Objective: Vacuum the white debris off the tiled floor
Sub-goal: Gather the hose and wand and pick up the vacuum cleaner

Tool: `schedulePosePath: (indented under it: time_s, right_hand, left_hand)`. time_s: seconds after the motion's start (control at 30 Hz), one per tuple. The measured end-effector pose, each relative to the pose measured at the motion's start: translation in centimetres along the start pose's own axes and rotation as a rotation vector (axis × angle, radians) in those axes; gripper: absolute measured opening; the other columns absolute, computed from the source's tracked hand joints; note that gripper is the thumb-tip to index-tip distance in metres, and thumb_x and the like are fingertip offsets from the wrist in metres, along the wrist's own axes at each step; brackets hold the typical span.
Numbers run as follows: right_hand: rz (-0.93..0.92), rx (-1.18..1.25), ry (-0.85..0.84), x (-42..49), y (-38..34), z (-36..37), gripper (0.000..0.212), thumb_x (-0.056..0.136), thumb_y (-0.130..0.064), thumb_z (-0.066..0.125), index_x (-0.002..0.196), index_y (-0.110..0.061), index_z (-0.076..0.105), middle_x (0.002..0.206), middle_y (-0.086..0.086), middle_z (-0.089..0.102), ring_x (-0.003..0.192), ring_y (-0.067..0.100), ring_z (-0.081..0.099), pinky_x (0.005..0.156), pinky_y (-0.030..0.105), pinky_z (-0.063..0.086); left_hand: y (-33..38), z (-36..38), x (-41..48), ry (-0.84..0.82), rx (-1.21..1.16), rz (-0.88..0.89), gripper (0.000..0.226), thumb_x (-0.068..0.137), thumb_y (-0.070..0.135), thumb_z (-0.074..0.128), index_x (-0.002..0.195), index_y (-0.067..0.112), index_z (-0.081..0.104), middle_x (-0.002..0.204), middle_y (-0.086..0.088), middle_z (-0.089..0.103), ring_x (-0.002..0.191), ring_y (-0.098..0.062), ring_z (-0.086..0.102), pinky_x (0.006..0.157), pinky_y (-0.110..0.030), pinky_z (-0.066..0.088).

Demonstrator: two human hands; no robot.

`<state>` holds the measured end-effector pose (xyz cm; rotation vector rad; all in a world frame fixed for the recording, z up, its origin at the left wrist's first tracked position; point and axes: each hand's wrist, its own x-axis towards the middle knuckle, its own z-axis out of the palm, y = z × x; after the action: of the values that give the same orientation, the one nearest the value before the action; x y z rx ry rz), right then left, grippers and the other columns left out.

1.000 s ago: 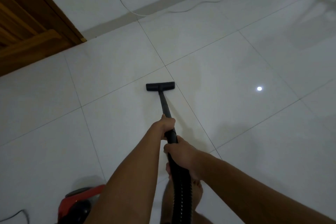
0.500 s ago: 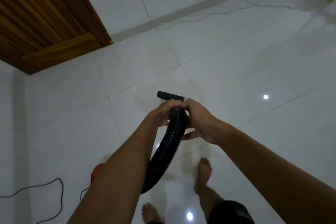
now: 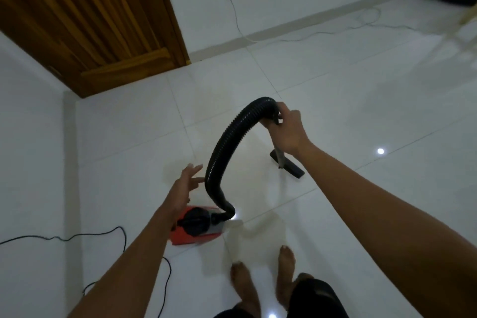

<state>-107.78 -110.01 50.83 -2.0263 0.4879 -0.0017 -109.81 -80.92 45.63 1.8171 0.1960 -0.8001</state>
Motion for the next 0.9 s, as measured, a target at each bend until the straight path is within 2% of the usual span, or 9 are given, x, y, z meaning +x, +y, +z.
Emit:
schedulePosePath:
  time_s: [0.1,0.27,0.33,0.4,0.5,0.6,0.7,0.8,0.9]
  right_hand:
    - [-0.011,0.017,0.003,-1.9,-1.2,1.8,0.041,0.094,-0.048,0.067,0.124,-0.020,0.061,0.106,0.000,0.068,0.087,0.014,0.066,0.071,0.023,0.050]
    - [-0.040,0.071,-0.017,-5.9,-2.1,4.5,0.032,0.095,-0.051,0.064,0.118,-0.028,0.062,0.101,-0.015,0.065,0.093,0.007,0.063,0.080,0.028,0.050]
    - [-0.038,0.111,0.004,-7.4,-3.0,5.2,0.031,0.094,-0.054,0.063,0.114,-0.031,0.062,0.102,-0.014,0.065,0.094,0.010,0.064,0.085,0.034,0.054]
    - [-0.036,0.133,0.011,-8.9,-3.6,6.0,0.032,0.094,-0.056,0.063,0.113,-0.030,0.063,0.105,-0.010,0.066,0.099,0.015,0.065,0.089,0.036,0.054]
    - [-0.063,0.155,0.021,-11.2,-5.5,7.9,0.031,0.095,-0.052,0.062,0.114,-0.027,0.065,0.107,-0.011,0.067,0.103,0.008,0.061,0.083,0.022,0.045]
    - [-0.063,0.168,0.062,-13.2,-7.6,10.3,0.030,0.096,-0.051,0.061,0.111,-0.026,0.065,0.104,-0.012,0.067,0.095,-0.004,0.059,0.075,0.013,0.040]
    - [-0.059,0.150,0.128,-14.5,-9.4,13.5,0.030,0.094,-0.054,0.060,0.109,-0.029,0.066,0.106,-0.011,0.069,0.095,-0.006,0.061,0.080,0.020,0.046]
    - [-0.060,0.127,0.209,-15.3,-11.2,16.9,0.030,0.093,-0.055,0.060,0.111,-0.032,0.066,0.104,-0.015,0.069,0.094,-0.002,0.064,0.087,0.029,0.051]
    - [-0.064,0.114,0.298,-15.7,-12.6,19.4,0.032,0.093,-0.056,0.059,0.112,-0.032,0.066,0.103,-0.017,0.068,0.100,0.005,0.065,0.090,0.034,0.052]
  left_hand:
    - [-4.0,-1.1,-1.8,-0.033,0.046,0.061,0.030,0.099,0.045,0.044,0.126,0.058,0.050,0.132,0.013,0.060,0.127,-0.013,0.050,0.107,-0.039,0.036]
    - [-6.2,1.2,-2.0,-0.026,0.093,0.107,0.064,0.075,0.046,0.074,0.134,0.030,0.053,0.117,0.003,0.065,0.116,-0.020,0.059,0.092,-0.033,0.049]
    - [-6.3,2.2,-2.6,-0.025,0.078,0.098,0.056,0.082,0.040,0.077,0.131,0.031,0.051,0.119,0.009,0.062,0.114,-0.014,0.057,0.087,-0.026,0.044]
    - [-6.7,2.6,-2.5,-0.052,0.069,0.074,0.054,0.084,0.037,0.078,0.125,0.044,0.043,0.117,0.022,0.055,0.116,-0.010,0.052,0.097,-0.031,0.040]
    - [-7.5,1.8,-2.6,-0.099,0.064,0.072,0.060,0.083,0.039,0.079,0.127,0.049,0.039,0.115,0.029,0.050,0.121,-0.008,0.048,0.104,-0.034,0.038]
    - [-7.9,-0.1,-2.6,-0.093,0.054,0.133,0.077,0.086,0.030,0.077,0.148,0.044,0.034,0.117,0.020,0.055,0.093,0.011,0.061,0.080,-0.011,0.047]
    - [-8.2,-2.7,-1.9,-0.094,0.061,0.152,0.065,0.088,0.024,0.077,0.145,0.034,0.046,0.106,0.015,0.062,0.075,0.019,0.063,0.056,-0.001,0.045]
    - [-8.7,-4.8,-0.2,-0.084,0.115,0.186,0.058,0.082,0.037,0.080,0.136,0.036,0.057,0.117,0.020,0.066,0.095,0.010,0.062,0.068,-0.001,0.040]
    - [-9.8,-6.1,1.5,-0.043,0.120,0.226,0.052,0.078,0.038,0.083,0.126,0.038,0.064,0.103,0.026,0.068,0.089,0.015,0.059,0.073,-0.004,0.041]
